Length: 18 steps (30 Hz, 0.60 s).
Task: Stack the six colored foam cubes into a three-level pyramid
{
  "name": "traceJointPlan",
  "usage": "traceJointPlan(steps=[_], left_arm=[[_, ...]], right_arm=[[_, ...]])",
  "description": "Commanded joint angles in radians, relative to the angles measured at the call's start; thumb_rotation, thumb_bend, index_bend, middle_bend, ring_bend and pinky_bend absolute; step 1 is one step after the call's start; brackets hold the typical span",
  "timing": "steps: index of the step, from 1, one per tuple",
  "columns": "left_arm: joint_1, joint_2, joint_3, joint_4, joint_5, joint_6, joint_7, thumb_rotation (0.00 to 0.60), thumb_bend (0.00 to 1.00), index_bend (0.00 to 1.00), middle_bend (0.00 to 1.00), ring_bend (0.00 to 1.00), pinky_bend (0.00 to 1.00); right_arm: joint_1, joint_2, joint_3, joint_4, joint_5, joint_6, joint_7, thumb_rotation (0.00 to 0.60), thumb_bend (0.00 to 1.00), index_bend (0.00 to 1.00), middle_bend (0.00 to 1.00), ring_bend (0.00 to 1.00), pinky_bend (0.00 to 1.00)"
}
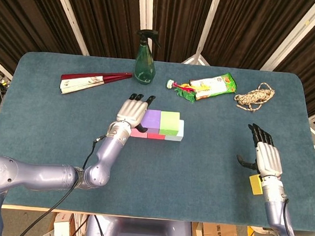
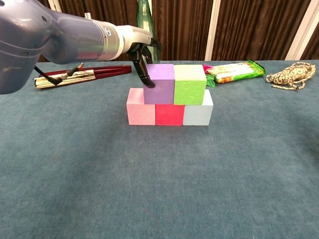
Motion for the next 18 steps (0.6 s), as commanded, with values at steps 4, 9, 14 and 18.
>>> traceJointPlan(steps=[4, 9, 14, 18], left_arm=[[-0.002, -0.002, -0.002, 0.002, -0.002, 0.000, 0.002, 0.600, 0.32, 0.05, 0.42, 0.08, 0.06], [-0.003, -0.004, -0.001, 0.003, -0.005, -0.001, 0.004, 0.600, 0.32, 0.05, 0.42, 0.08, 0.06], [-0.005, -0.006, 0.003, 0.006, -0.013, -0.003, 0.011, 0.600, 0.32, 0.05, 0.40, 0.08, 0.06], [-0.006, -0.008, 0.005, 0.009, -0.016, -0.006, 0.015, 0.600, 0.30, 0.05, 0.36, 0.08, 0.06]], right_arm=[[0.000, 0.000, -0.001, -0.001, -0.001, 0.000, 0.000, 0.600, 0.31, 0.00, 0.00, 0.00, 0.00], [0.000, 0.000, -0.001, -0.002, -0.001, 0.000, 0.000, 0.600, 0.31, 0.00, 0.00, 0.00, 0.00], [0.000, 0.000, -0.002, -0.002, -0.002, -0.001, -0.001, 0.600, 0.31, 0.00, 0.00, 0.00, 0.00], [0.000, -0.001, -0.002, 0.000, -0.001, -0.002, -0.001, 0.600, 0.31, 0.00, 0.00, 0.00, 0.00]])
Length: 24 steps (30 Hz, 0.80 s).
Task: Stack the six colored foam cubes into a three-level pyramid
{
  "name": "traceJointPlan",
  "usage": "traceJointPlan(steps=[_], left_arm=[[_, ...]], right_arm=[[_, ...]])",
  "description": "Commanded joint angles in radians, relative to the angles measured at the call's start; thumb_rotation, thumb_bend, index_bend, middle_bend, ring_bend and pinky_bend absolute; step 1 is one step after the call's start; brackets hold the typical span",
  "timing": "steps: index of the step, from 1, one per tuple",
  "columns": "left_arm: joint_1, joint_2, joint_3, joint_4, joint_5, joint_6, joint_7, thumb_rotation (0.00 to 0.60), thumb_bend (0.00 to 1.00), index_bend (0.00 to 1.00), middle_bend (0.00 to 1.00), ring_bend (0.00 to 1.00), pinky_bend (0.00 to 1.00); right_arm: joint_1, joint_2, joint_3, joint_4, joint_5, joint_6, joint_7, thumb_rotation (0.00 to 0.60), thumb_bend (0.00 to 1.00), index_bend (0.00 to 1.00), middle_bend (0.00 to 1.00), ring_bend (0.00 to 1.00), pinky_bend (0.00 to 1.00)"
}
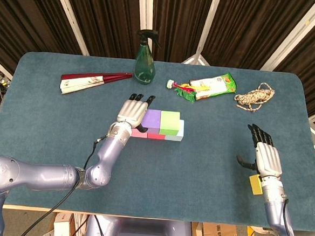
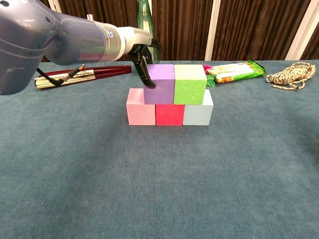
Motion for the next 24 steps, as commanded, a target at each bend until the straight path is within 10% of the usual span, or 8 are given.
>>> traceJointPlan(steps=[1, 24], left_arm=[[-0.001, -0.001, 0.002, 0.002, 0.003, -0.001, 0.002, 0.600, 0.30, 0.05, 0.34, 0.08, 0.06], [0.015, 0.029, 0.002, -0.034, 0.006, -0.011, -0.014, 0.600, 0.19, 0.00, 0.16, 0.05, 0.06]], right_arm=[[0.000, 0.000, 0.000, 0.000, 0.001, -0.001, 0.000, 0.600, 0.31, 0.00, 0.00, 0.00, 0.00], [0.000, 0.001, 0.000, -0.002, 0.000, -0.001, 0.000, 0.600, 0.31, 0.00, 0.00, 0.00, 0.00]])
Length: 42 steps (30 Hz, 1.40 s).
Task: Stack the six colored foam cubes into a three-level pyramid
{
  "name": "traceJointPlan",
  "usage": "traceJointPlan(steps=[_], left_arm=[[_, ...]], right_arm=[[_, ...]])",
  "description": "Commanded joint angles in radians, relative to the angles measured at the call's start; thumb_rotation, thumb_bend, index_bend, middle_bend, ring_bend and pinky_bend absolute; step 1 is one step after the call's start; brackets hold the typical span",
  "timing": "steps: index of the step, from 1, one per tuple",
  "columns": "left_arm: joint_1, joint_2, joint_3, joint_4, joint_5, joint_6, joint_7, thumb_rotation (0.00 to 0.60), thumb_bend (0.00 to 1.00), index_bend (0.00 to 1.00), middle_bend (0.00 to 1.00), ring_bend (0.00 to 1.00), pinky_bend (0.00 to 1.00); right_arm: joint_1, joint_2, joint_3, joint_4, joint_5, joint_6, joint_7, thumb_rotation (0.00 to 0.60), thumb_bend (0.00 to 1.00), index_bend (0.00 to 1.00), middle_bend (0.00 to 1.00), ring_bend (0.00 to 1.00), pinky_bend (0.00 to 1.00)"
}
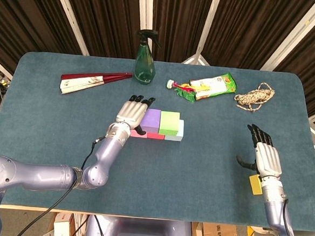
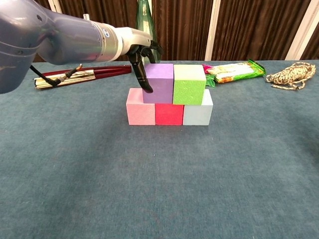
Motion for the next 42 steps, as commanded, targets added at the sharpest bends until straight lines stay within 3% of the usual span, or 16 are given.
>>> traceJointPlan(steps=[1, 24, 42], left_arm=[[0.003, 0.007, -0.003, -0.008, -0.003, -0.009, -0.006, 0.600, 0.19, 0.00, 0.16, 0.05, 0.06], [0.012, 0.014, -0.003, -0.025, 0.049, -0.030, -0.072, 0.600, 0.19, 0.00, 0.26, 0.05, 0.06], [0.005, 0.016, 0.009, -0.021, 0.027, -0.025, -0.068, 0.600, 0.19, 0.00, 0.23, 0.05, 0.06]], right_arm=[[0.000, 0.000, 0.000, -0.001, -0.001, 0.001, 0.000, 0.600, 0.31, 0.00, 0.00, 0.00, 0.00], [0.000, 0.002, 0.000, -0.005, 0.001, -0.001, -0.001, 0.600, 0.31, 0.00, 0.00, 0.00, 0.00], [0.001, 0.001, -0.001, -0.005, 0.002, -0.003, -0.002, 0.600, 0.31, 0.00, 0.00, 0.00, 0.00]])
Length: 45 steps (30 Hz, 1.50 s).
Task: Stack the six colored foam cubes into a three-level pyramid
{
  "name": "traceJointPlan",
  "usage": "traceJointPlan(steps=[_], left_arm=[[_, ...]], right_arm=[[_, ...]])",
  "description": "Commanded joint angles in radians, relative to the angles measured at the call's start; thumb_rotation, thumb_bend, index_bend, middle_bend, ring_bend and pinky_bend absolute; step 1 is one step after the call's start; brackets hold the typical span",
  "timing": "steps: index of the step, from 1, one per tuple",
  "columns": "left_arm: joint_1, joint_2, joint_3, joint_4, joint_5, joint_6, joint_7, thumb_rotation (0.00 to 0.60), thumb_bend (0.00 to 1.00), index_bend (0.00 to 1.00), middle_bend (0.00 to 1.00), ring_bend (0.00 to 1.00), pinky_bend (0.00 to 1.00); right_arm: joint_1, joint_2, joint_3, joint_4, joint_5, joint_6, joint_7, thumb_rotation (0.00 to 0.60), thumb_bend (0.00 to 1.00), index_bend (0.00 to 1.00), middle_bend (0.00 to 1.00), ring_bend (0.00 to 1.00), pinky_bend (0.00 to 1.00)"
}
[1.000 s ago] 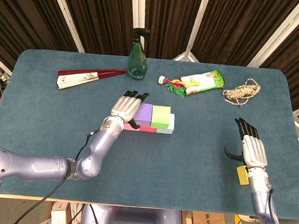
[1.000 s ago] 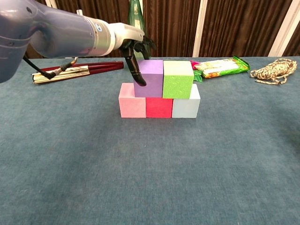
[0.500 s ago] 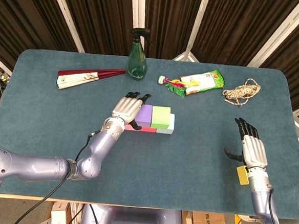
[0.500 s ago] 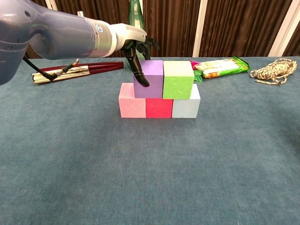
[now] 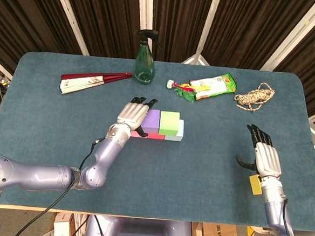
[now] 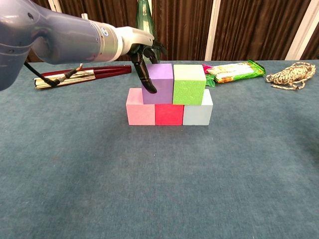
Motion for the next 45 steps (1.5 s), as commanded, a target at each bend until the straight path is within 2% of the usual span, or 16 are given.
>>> traceJointPlan(steps=[1, 7, 19, 31, 35, 45], left_arm=[[-0.001, 0.001, 0.001, 0.000, -0.001, 0.001, 0.001, 0.600, 0.19, 0.00, 0.23, 0.05, 0.06], [0.000, 0.003, 0.005, -0.001, -0.004, 0.003, 0.001, 0.600, 0.19, 0.00, 0.18, 0.05, 0.06], [0.016, 0.011, 0.007, -0.005, 0.005, 0.004, -0.023, 0.600, 0.19, 0.00, 0.17, 0.05, 0.06], [0.071, 0.095, 0.010, -0.073, 0.039, 0.024, -0.067, 0.600, 0.19, 0.00, 0.16, 0.05, 0.06], [0.092, 0.134, 0.006, -0.100, 0.049, 0.035, -0.084, 0.600, 0.19, 0.00, 0.18, 0.05, 0.06], [0.117, 0.196, 0.034, -0.170, 0.002, 0.025, -0.075, 0.600, 0.19, 0.00, 0.24, 0.05, 0.06]], right_arm=[[0.000, 0.000, 0.000, 0.000, 0.000, 0.000, 0.001, 0.600, 0.31, 0.00, 0.00, 0.00, 0.00], [0.000, 0.001, -0.001, 0.000, -0.001, 0.000, 0.000, 0.600, 0.31, 0.00, 0.00, 0.00, 0.00], [0.000, 0.001, 0.000, -0.001, -0.001, 0.001, -0.001, 0.600, 0.31, 0.00, 0.00, 0.00, 0.00], [0.000, 0.001, -0.001, -0.002, -0.003, 0.001, 0.000, 0.600, 0.31, 0.00, 0.00, 0.00, 0.00], [0.001, 0.000, -0.002, -0.003, -0.003, 0.000, -0.003, 0.600, 0.31, 0.00, 0.00, 0.00, 0.00], [0.002, -0.002, -0.005, -0.008, -0.004, 0.000, -0.009, 0.600, 0.31, 0.00, 0.00, 0.00, 0.00]])
